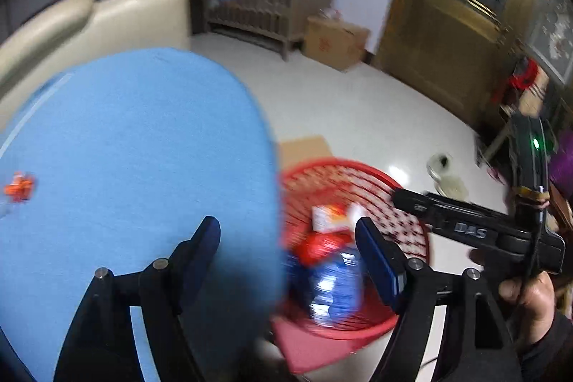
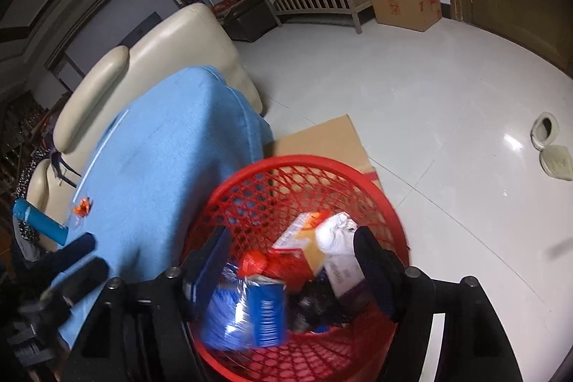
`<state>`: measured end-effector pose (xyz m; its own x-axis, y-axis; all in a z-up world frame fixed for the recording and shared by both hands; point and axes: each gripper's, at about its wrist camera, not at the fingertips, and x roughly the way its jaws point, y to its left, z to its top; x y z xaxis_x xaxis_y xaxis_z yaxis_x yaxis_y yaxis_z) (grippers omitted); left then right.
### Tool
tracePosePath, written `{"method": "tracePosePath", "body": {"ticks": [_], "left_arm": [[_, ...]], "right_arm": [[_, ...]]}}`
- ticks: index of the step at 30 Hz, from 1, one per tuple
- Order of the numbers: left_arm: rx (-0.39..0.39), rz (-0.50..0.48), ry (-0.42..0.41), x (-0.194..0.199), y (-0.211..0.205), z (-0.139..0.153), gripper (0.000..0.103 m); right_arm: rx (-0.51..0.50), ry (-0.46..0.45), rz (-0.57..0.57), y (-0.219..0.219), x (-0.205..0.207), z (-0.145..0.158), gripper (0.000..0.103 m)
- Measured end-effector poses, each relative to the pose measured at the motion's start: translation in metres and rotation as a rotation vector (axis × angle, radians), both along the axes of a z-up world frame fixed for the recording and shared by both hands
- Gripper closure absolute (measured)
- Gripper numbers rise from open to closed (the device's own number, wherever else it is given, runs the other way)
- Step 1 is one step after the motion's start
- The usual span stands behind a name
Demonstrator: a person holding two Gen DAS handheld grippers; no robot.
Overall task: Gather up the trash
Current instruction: 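Grasp the orange bag with the right tool while the left tool grasps the clear plastic tray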
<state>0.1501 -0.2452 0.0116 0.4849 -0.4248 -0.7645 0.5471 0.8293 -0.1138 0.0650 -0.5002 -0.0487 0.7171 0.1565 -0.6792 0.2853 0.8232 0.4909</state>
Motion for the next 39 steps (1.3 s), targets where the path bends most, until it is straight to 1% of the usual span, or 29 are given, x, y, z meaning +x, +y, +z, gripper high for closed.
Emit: {"method": "tracePosePath", "body": {"ticks": [3,4,6,8,9,10,12,14,15,16,20,21,23,26,28,29,30,32,34,35,36,39], "left_arm": [[-0.009,0.133,-0.033,0.022,0.053,0.014,0.025],[-0.014,0.206,-0.041,0.033,0.080,0.018,0.024],[-0.018,0.308,-0.039,0.049,0.119,0.019,0.024],[-0.020,0.440,-0.025,0.070,0.173,0.016,0.024],[-0.014,0.492,-0.021,0.078,0.193,0.013,0.024],[-0.004,0.569,-0.009,0.088,0.227,0.008,0.024],[-0.013,0.653,0.008,0.097,0.268,0.001,0.024],[-0.023,0.753,0.035,0.102,0.320,-0.007,0.024],[-0.028,0.775,0.042,0.100,0.332,-0.010,0.024],[-0.040,0.807,0.051,0.098,0.352,-0.014,0.024],[-0.025,0.840,0.069,0.094,0.383,-0.030,0.024],[-0.023,0.842,0.070,0.093,0.381,-0.031,0.024],[-0.026,0.850,0.070,0.088,0.393,-0.034,0.024],[-0.036,0.858,0.071,0.090,0.406,-0.036,0.024],[-0.043,0.860,0.072,0.094,0.408,-0.041,0.024],[-0.051,0.854,0.071,0.097,0.409,-0.041,0.024],[-0.059,0.846,0.068,0.098,0.410,-0.040,0.024],[-0.069,0.831,0.059,0.104,0.409,-0.038,0.024],[-0.082,0.807,0.050,0.111,0.406,-0.035,0.024],[-0.085,0.793,0.048,0.116,0.404,-0.034,0.024],[-0.086,0.784,0.046,0.120,0.402,-0.033,0.023],[-0.080,0.736,0.029,0.134,0.389,-0.030,0.023]], "right_arm": [[-0.008,-0.012,0.028,0.016,0.015,0.007,0.029],[-0.012,-0.016,0.044,0.023,0.020,0.011,0.029],[-0.021,-0.023,0.085,0.042,0.034,0.017,0.029],[-0.031,-0.031,0.130,0.062,0.047,0.023,0.029],[-0.038,-0.034,0.162,0.077,0.055,0.027,0.029],[-0.043,-0.037,0.194,0.089,0.062,0.029,0.029],[-0.066,-0.043,0.276,0.120,0.080,0.036,0.029],[-0.095,-0.046,0.357,0.156,0.101,0.042,0.029],[-0.109,-0.051,0.401,0.175,0.111,0.045,0.029],[-0.130,-0.065,0.466,0.202,0.125,0.051,0.029],[-0.180,-0.106,0.673,0.292,0.173,0.064,0.029],[-0.199,-0.111,0.718,0.317,0.187,0.066,0.029],[-0.237,-0.122,0.794,0.365,0.212,0.071,0.029],[-0.280,-0.136,0.859,0.412,0.238,0.074,0.030],[-0.327,-0.139,0.889,0.439,0.253,0.075,0.036],[-0.351,-0.135,0.902,0.450,0.261,0.075,0.046],[-0.375,-0.129,0.917,0.460,0.268,0.074,0.050],[-0.405,-0.117,0.929,0.473,0.280,0.069,0.050],[-0.415,-0.107,0.930,0.477,0.290,0.063,0.051],[-0.418,-0.110,0.929,0.479,0.294,0.061,0.054],[-0.415,-0.109,0.934,0.477,0.296,0.061,0.067],[-0.391,-0.095,0.939,0.472,0.300,0.061,0.075]]}}
